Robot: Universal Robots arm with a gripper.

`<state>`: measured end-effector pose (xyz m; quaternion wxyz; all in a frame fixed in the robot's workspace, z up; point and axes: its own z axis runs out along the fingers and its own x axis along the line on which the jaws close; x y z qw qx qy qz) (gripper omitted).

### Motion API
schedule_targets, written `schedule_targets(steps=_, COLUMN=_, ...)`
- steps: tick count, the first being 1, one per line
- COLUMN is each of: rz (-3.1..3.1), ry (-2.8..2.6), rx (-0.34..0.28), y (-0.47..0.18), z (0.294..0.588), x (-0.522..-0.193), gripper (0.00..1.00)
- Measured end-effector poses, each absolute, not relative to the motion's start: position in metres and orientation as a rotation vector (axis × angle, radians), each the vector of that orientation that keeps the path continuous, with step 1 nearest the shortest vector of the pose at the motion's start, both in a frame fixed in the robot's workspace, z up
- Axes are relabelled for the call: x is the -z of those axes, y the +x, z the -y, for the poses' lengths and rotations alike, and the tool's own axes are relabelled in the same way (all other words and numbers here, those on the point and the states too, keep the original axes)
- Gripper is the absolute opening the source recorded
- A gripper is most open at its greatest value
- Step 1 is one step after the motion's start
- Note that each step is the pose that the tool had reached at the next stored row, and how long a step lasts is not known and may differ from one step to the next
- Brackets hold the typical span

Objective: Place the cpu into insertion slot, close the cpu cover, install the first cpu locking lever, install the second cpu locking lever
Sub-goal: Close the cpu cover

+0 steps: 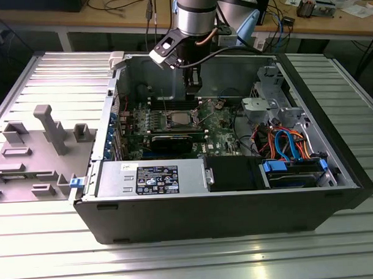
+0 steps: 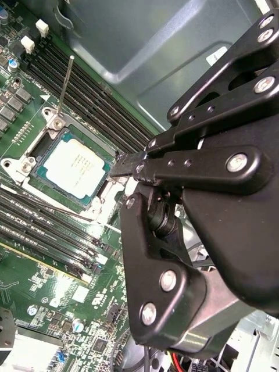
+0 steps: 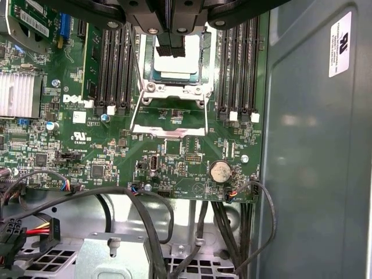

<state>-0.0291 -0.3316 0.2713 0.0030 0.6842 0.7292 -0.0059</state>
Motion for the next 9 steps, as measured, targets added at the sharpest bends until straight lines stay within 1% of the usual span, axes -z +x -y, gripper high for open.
schedule_targets(steps=9, rz=-2.286, ry=2.146, rx=0.019, y=-0.0266, z=0.3316, x=-0.2713, gripper=0.11)
